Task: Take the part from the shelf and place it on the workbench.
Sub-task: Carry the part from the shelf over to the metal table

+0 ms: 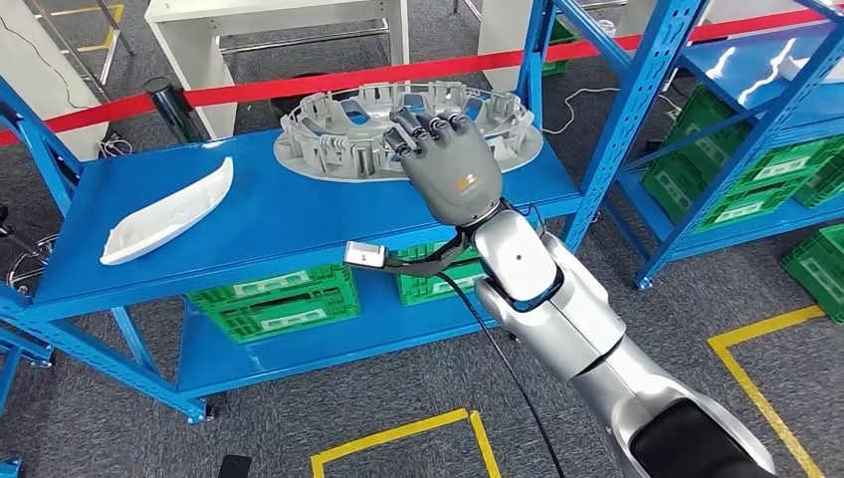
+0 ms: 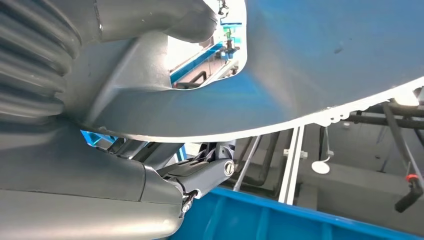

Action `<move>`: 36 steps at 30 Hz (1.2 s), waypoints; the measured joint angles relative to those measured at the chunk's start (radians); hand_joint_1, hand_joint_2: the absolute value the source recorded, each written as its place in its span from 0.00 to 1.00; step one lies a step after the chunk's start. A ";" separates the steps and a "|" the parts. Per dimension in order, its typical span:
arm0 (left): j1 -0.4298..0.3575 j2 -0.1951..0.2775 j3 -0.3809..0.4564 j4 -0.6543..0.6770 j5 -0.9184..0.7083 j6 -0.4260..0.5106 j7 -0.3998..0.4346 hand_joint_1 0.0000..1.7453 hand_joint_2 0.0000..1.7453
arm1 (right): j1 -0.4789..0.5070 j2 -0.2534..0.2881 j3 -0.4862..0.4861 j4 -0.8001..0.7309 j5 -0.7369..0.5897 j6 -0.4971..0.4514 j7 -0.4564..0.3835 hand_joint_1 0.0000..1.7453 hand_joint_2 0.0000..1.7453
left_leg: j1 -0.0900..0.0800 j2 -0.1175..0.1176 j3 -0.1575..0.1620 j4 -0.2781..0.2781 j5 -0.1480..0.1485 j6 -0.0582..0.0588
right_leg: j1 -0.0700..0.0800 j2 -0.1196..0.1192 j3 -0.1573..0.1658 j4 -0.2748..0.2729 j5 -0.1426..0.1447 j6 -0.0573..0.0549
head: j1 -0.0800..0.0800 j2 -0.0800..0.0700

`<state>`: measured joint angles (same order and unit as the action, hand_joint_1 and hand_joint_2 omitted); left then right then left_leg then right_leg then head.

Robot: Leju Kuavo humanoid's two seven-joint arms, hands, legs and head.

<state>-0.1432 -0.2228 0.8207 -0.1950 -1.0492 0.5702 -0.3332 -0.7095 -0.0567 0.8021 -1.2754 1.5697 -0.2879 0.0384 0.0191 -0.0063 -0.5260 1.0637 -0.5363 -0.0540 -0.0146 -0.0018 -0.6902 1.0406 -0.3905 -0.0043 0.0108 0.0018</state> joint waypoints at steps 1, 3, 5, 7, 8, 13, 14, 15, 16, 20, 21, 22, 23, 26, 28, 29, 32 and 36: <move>0.000 0.000 0.001 0.000 0.005 0.000 -0.002 0.00 1.00 | -0.002 0.003 -0.003 0.000 0.000 0.003 -0.007 1.00 1.00 | -0.002 -0.003 0.012 -0.026 -0.009 0.007 | 0.001 0.000 -0.003 -0.001 0.010 0.007 | 0.000 0.000; 0.003 -0.001 0.005 0.000 0.020 0.003 -0.006 0.00 1.00 | -0.007 0.008 -0.010 0.001 -0.002 0.013 -0.033 1.00 1.00 | -0.005 -0.002 0.002 -0.032 0.002 0.029 | -0.001 0.002 -0.005 -0.007 0.025 0.020 | -0.001 0.000; 0.003 -0.003 0.010 0.000 0.029 0.006 -0.007 0.00 1.00 | -0.017 0.011 -0.021 0.006 -0.006 0.021 -0.057 1.00 1.00 | -0.004 0.001 -0.013 -0.034 0.024 0.051 | -0.004 0.002 -0.021 0.021 -0.016 0.031 | 0.000 0.000; 0.005 -0.006 0.013 0.000 0.027 0.006 -0.001 0.00 1.00 | -0.028 0.009 -0.034 0.017 -0.012 0.022 -0.071 1.00 1.00 | -0.005 0.003 -0.040 -0.035 0.050 0.064 | -0.004 0.002 -0.056 0.125 -0.114 0.037 | 0.002 0.000; 0.006 -0.009 0.015 0.000 0.021 0.005 0.005 0.00 1.00 | -0.031 0.007 -0.041 0.024 -0.013 0.018 -0.074 1.00 1.00 | -0.006 0.004 -0.056 -0.034 0.063 0.066 | -0.003 0.002 -0.072 0.193 -0.157 0.039 | 0.003 0.000; 0.007 -0.020 0.017 0.001 -0.016 -0.006 0.031 0.00 1.00 | -0.020 -0.030 -0.082 0.043 -0.014 0.001 -0.075 1.00 1.00 | -0.017 0.002 -0.133 -0.029 0.122 0.069 | 0.012 0.002 0.042 0.175 -0.121 0.014 | 0.004 0.000; 0.007 -0.023 0.017 0.001 -0.022 -0.008 0.034 0.00 1.00 | -0.016 -0.038 -0.089 0.043 -0.014 -0.001 -0.075 1.00 1.00 | -0.020 0.002 -0.143 -0.028 0.132 0.066 | 0.017 0.000 0.098 0.096 -0.125 0.004 | 0.004 0.000; 0.006 -0.025 0.017 0.001 -0.025 -0.009 0.036 0.00 1.00 | -0.011 -0.045 -0.096 0.043 -0.014 -0.003 -0.074 1.00 1.00 | -0.021 0.002 -0.148 -0.030 0.142 0.062 | 0.022 -0.001 0.138 0.037 -0.133 -0.003 | 0.004 0.000; 0.005 -0.027 0.017 0.001 -0.027 -0.010 0.037 0.00 1.00 | -0.006 -0.051 -0.102 0.043 -0.015 -0.005 -0.074 1.00 1.00 | -0.021 0.004 -0.151 -0.032 0.152 0.056 | 0.026 -0.002 0.162 -0.005 -0.143 -0.009 | 0.006 0.000; 0.003 -0.028 0.017 0.001 -0.025 -0.009 0.035 0.00 1.00 | 0.009 -0.062 -0.114 0.043 -0.014 -0.008 -0.072 1.00 1.00 | -0.020 0.009 -0.167 -0.025 0.145 0.033 | 0.020 -0.004 0.146 -0.034 -0.105 -0.026 | 0.014 0.000; 0.003 -0.027 0.017 0.001 -0.023 -0.008 0.034 0.00 1.00 | 0.011 -0.063 -0.115 0.043 -0.014 -0.006 -0.072 1.00 1.00 | -0.019 0.008 -0.179 0.007 0.105 0.027 | 0.015 -0.005 0.134 -0.038 -0.091 -0.031 | 0.013 0.000; 0.002 -0.027 0.017 0.001 -0.022 -0.008 0.033 0.00 1.00 | 0.013 -0.063 -0.116 0.043 -0.014 -0.005 -0.072 1.00 1.00 | -0.017 0.007 -0.194 0.061 0.052 0.021 | 0.014 -0.005 0.120 -0.038 -0.078 -0.034 | 0.010 0.000; 0.002 -0.026 0.017 0.001 -0.021 -0.007 0.032 0.00 1.00 | 0.015 -0.063 -0.116 0.043 -0.014 -0.004 -0.072 1.00 1.00 | -0.014 0.007 -0.207 0.126 0.004 0.015 | 0.013 -0.005 0.104 -0.038 -0.066 -0.035 | 0.009 0.000; 0.001 -0.022 0.017 0.001 -0.016 -0.004 0.030 0.00 1.00 | 0.019 -0.063 -0.117 0.043 -0.013 -0.003 -0.073 1.00 1.00 | -0.010 0.007 -0.199 0.243 -0.010 0.005 | 0.012 -0.006 0.053 -0.032 -0.029 -0.030 | 0.007 0.000; 0.001 -0.020 0.018 0.001 -0.012 -0.001 0.029 0.00 1.00 | 0.019 -0.062 -0.117 0.043 -0.012 -0.003 -0.074 1.00 1.00 | -0.008 0.007 -0.119 0.165 0.034 0.004 | 0.010 -0.007 0.022 -0.026 -0.007 -0.023 | 0.007 0.000; 0.000 -0.019 0.018 0.000 -0.009 0.000 0.029 0.00 1.00 | 0.019 -0.062 -0.117 0.042 -0.013 -0.003 -0.075 1.00 1.00 | -0.010 0.006 -0.062 0.090 0.031 0.005 | 0.010 -0.007 0.009 -0.021 0.003 -0.018 | 0.007 0.000; 0.001 -0.019 0.018 0.000 -0.003 0.002 0.029 0.00 1.00 | 0.017 -0.060 -0.122 0.041 -0.016 -0.004 -0.077 1.00 1.00 | -0.018 0.002 0.017 -0.042 -0.006 0.030 | 0.010 -0.009 -0.006 -0.020 0.032 0.000 | 0.006 0.000; 0.004 -0.019 0.019 0.000 -0.003 0.003 0.033 0.00 1.00 | 0.013 -0.058 -0.124 0.043 -0.029 -0.004 -0.083 1.00 1.00 | -0.015 0.005 -0.015 -0.051 0.032 0.069 | 0.006 -0.005 -0.032 0.015 -0.006 0.025 | 0.004 0.000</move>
<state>-0.1389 -0.2417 0.8398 -0.1946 -1.0525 0.5731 -0.2998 -0.6969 -0.1143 0.6776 -1.2328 1.5406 -0.2918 -0.0442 0.0043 -0.0010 -0.5408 1.0129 -0.5043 0.0153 -0.0086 -0.0072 -0.7218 1.0555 -0.3962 0.0207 0.0151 0.0017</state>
